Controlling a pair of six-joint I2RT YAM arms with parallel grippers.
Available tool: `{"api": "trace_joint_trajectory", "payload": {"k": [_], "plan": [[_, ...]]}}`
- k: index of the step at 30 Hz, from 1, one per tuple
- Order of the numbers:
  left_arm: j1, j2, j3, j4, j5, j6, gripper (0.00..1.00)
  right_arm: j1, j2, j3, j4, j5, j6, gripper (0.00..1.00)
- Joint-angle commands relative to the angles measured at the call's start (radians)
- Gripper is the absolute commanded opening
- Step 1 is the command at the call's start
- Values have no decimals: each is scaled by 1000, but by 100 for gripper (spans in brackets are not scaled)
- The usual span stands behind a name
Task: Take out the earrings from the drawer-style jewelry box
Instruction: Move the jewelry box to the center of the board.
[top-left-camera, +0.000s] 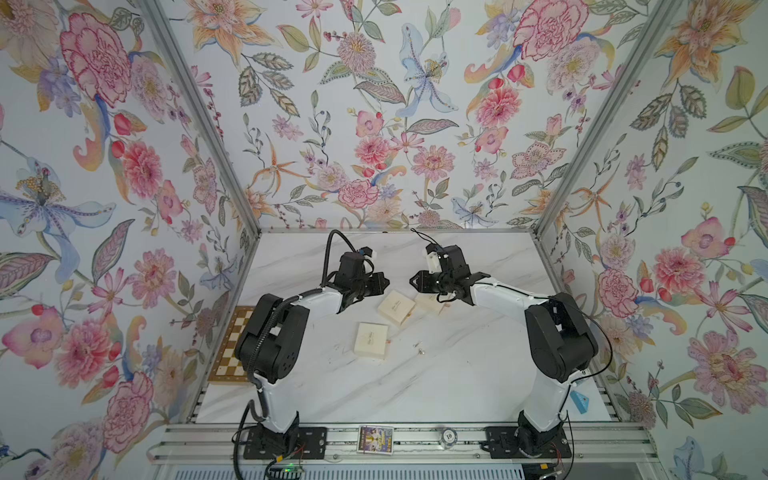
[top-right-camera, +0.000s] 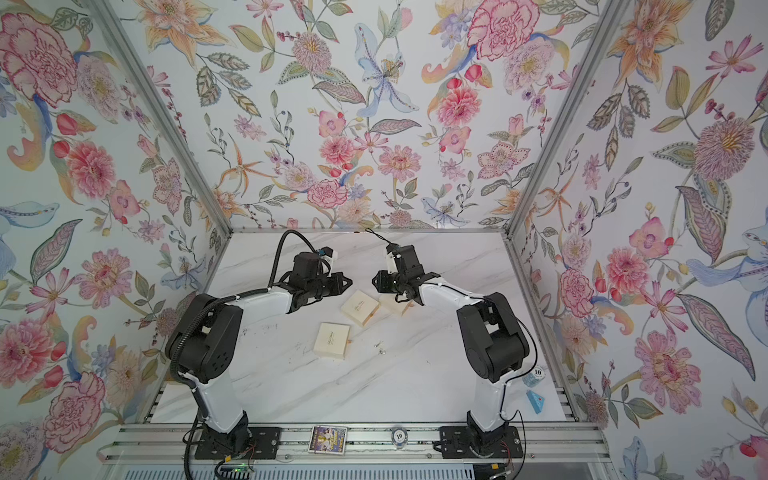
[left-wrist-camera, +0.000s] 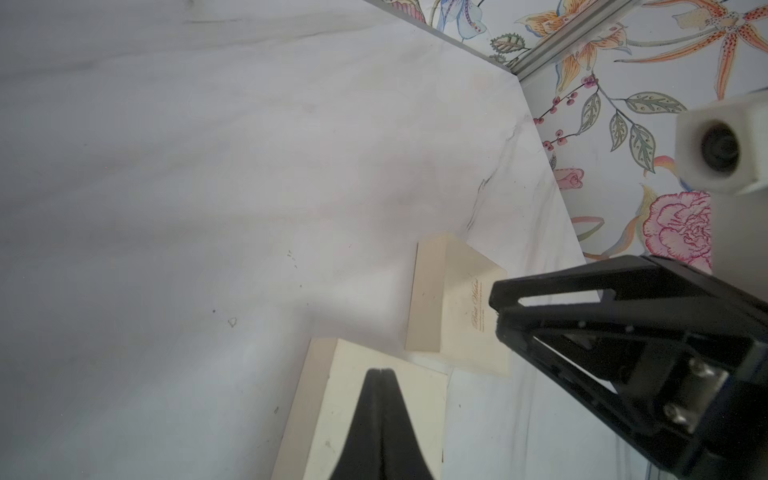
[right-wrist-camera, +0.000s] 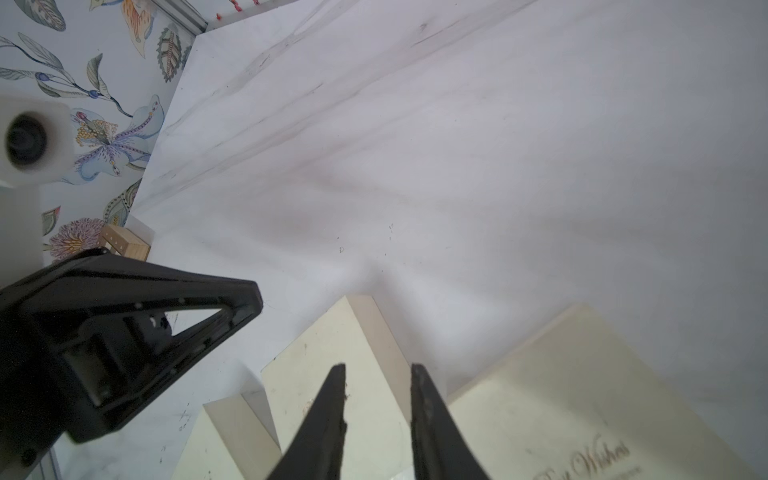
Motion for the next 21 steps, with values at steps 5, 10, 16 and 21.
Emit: {"api": "trace_joint_trajectory", "payload": {"k": [5,10,16,21], "plan": [[8,-64,-74,58,2,-31,0,21,96,89,-91,-83,-50,28],[8,-91,-98,55,-8,-28,0,33,131,109,-97,-101,-53,28],[8,-119,-110,12,-30,-6,0,38,168,129,-106,-131,-53,29],[8,-128,-131,11,-29,-5,0,44,183,136,-113,-156,-49,29]]}}
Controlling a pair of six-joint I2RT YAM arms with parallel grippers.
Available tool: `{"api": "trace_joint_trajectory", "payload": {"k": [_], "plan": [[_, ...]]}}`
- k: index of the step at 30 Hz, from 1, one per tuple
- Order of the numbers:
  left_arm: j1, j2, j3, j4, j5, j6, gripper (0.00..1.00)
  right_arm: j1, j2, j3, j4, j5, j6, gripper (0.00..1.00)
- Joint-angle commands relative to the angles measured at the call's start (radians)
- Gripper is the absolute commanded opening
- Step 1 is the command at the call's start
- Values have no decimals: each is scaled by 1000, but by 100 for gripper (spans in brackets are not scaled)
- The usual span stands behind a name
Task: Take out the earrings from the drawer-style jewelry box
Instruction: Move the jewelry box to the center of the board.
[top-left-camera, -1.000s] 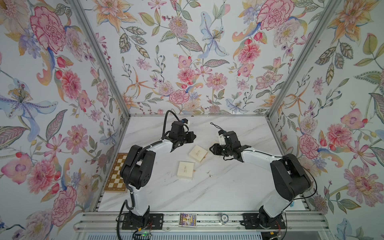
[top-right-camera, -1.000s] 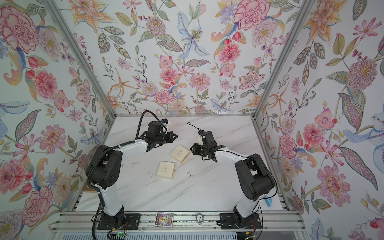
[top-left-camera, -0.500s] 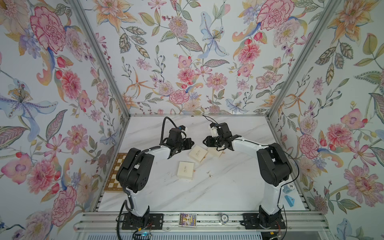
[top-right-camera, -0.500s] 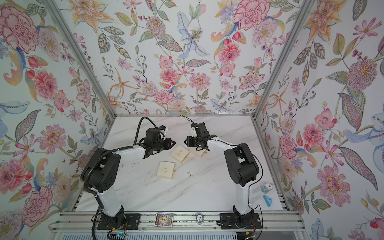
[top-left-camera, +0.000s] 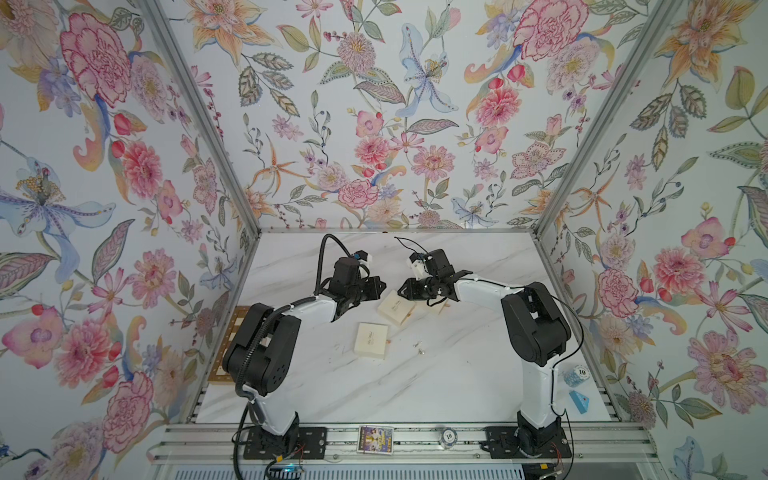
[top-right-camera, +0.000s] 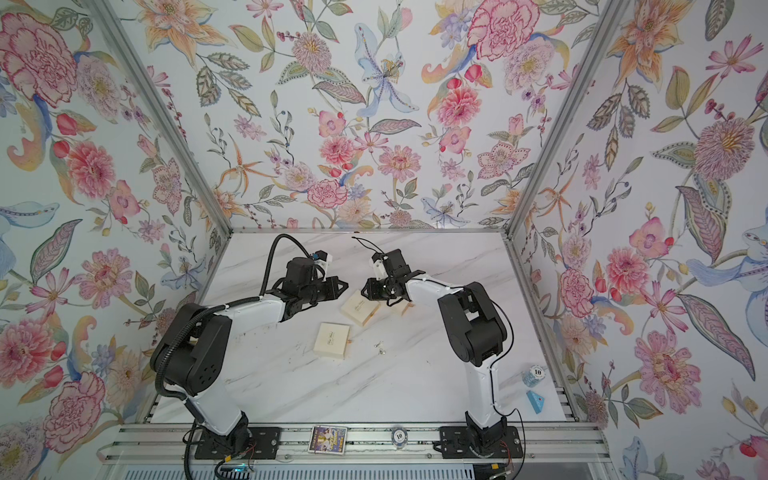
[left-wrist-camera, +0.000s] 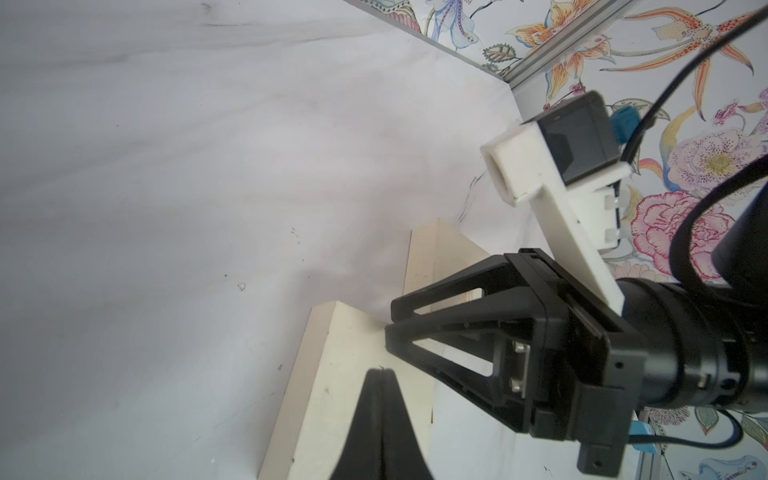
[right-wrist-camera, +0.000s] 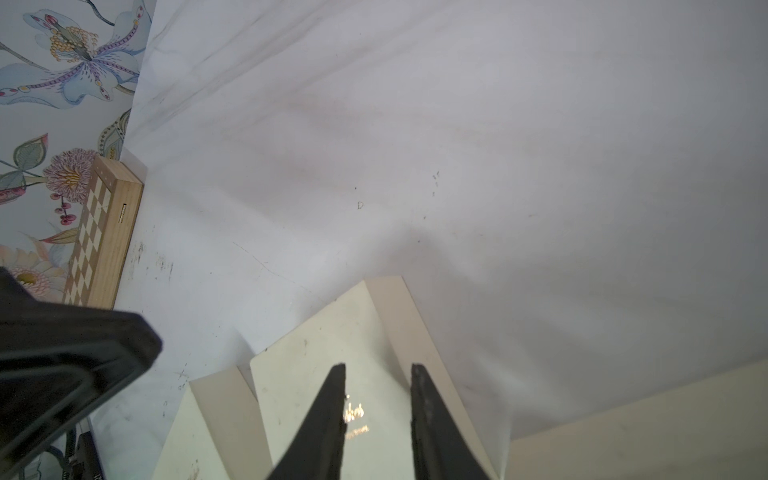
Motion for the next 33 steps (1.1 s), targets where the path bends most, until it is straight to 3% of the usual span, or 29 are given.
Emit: {"api": "trace_joint_trajectory", "payload": {"k": [1,33], "plan": [[8,-33,-33,-22,-13,6,0,11,23,23,-25,-34,-14,29],[4,-164,-190,4,-32,-43,0,112,37,26,-38,-122,7,28]]}}
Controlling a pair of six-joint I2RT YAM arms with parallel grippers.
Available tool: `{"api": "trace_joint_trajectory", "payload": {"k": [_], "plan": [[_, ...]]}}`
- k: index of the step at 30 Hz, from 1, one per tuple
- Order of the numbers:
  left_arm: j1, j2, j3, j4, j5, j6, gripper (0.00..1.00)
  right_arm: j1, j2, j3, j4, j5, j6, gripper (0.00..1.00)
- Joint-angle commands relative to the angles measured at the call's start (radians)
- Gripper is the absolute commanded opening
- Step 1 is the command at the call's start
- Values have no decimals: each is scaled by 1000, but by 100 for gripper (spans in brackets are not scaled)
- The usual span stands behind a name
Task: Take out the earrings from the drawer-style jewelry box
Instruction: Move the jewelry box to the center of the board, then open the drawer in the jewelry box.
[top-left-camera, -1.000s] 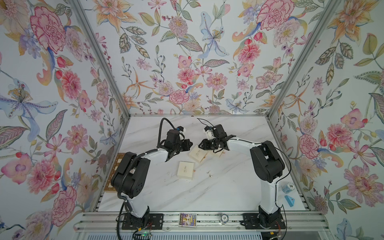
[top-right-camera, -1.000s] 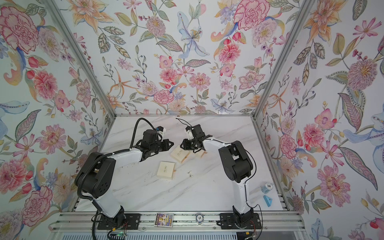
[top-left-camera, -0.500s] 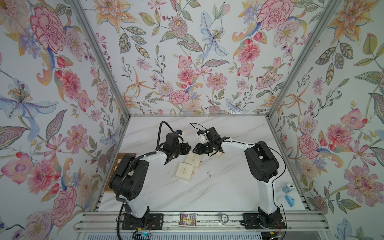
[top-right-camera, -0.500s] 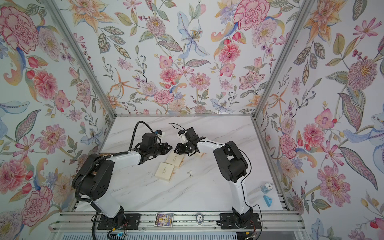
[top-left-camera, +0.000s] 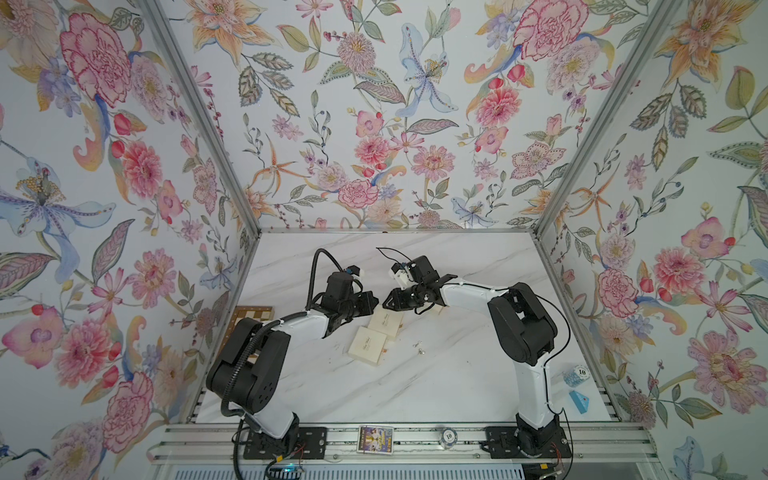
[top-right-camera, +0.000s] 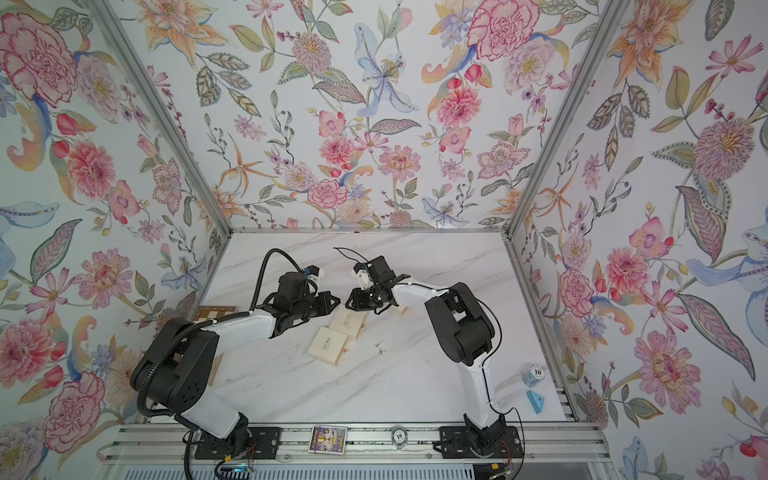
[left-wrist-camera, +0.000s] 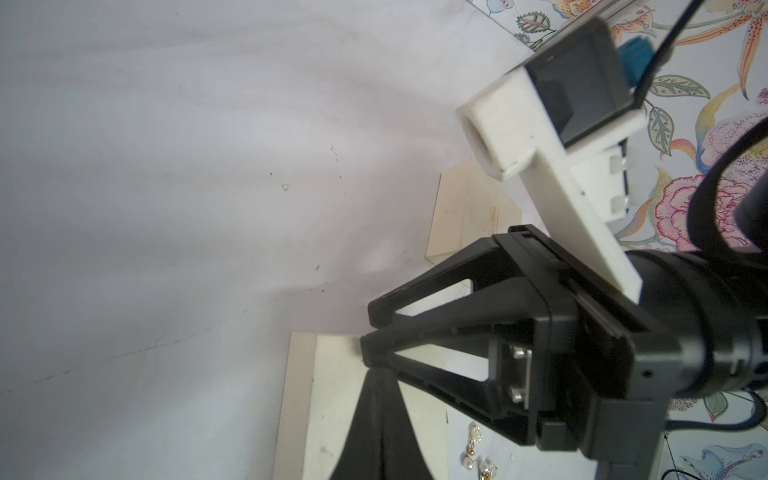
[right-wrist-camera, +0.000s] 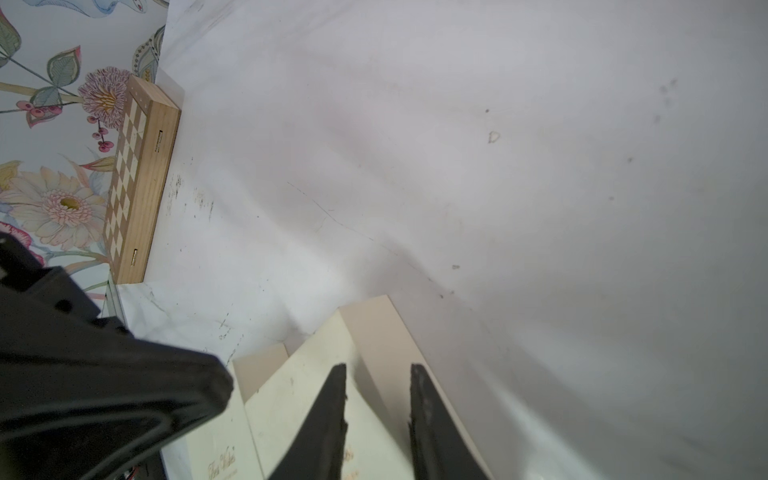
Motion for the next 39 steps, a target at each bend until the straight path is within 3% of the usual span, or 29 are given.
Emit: {"api": "trace_joint_trajectory", "payload": {"k": [1,9,18,30,39], "plan": [[5,-34,-9,10,-4,-18,0,17,-17,-17,3,-27,12,28],[-18,-18,-13,20,6,-27,0,-5,-134,-115,78,92,46,30],[-67,35,27,57,18,-47,0,-70,-328,-264,80,82,87,33],[-93,38,4,68,13,-66,0,35,-358,-412,65,114,184,31],[-106,36,-33,56,-7,-74,0,46,-352,-468,124,118,236,29]]}}
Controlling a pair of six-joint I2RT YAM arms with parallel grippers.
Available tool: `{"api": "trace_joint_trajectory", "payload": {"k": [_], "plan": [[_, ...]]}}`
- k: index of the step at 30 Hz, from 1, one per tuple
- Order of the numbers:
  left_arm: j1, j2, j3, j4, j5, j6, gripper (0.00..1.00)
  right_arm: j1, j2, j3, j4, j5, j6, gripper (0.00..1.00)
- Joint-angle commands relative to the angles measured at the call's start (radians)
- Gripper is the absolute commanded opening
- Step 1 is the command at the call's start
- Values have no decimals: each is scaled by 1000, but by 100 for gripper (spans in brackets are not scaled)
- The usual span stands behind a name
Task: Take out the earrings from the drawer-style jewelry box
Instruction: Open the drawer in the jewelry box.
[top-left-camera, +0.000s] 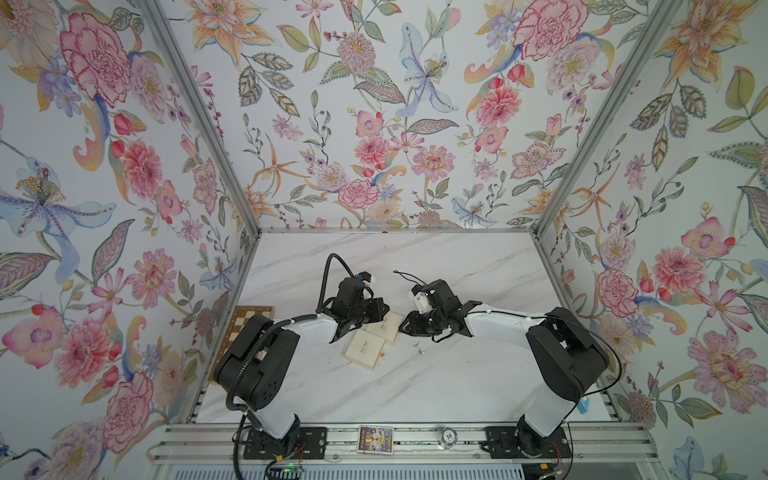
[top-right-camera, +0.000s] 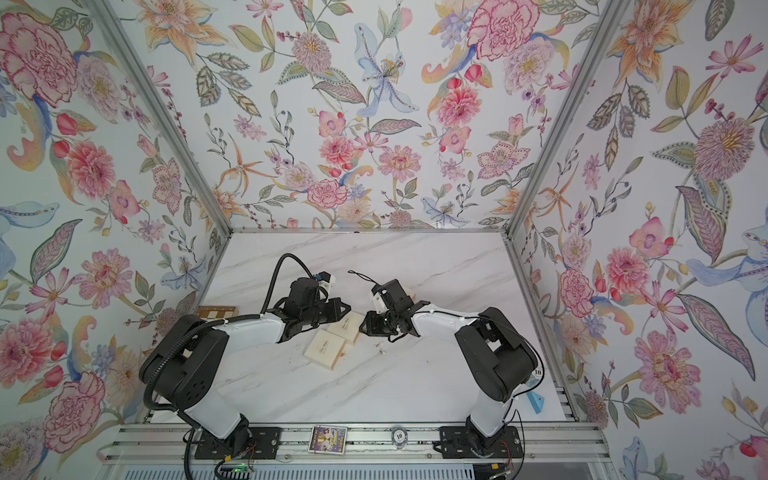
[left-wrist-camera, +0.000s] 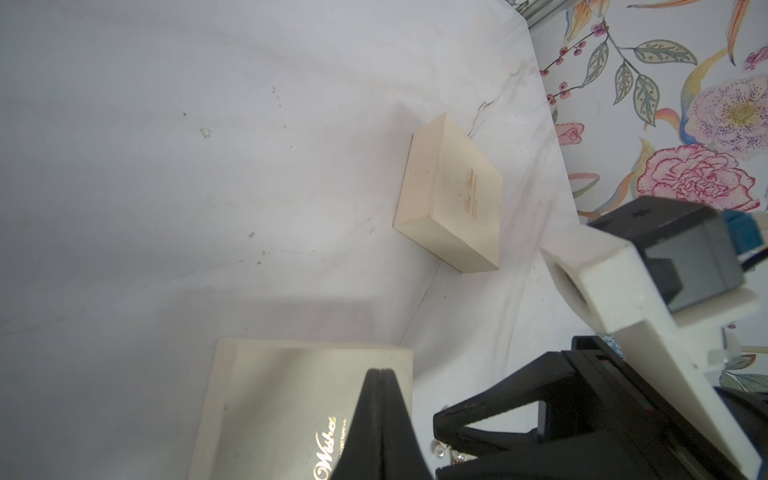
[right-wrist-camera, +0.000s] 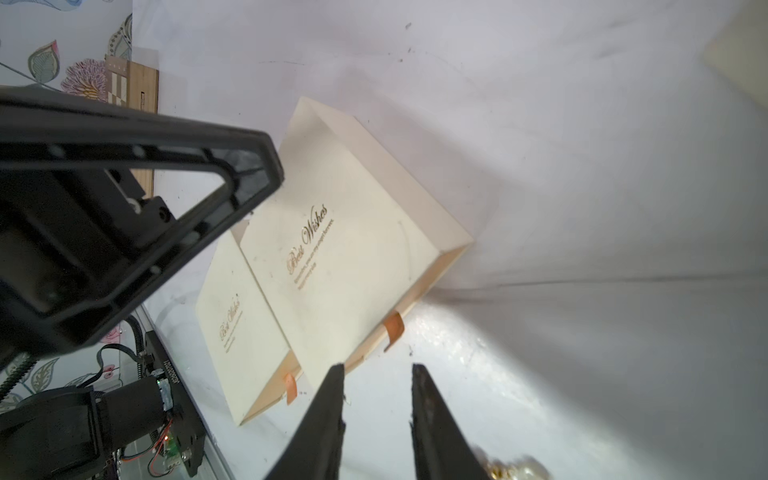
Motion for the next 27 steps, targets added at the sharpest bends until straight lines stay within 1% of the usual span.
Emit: {"api": "trace_joint_trajectory", "payload": {"k": [1,11,27], "plan": [[-10,-10,-19,4,-13,-13,0,1,3,-19,39,19,29,29],[-18,-17,-47,-33,-42,2,0,-13,20,-33,63,6,51,26],[-17,-26,-75,-56,-67,7,0,-16,44,-45,92,-21,63,25]]}}
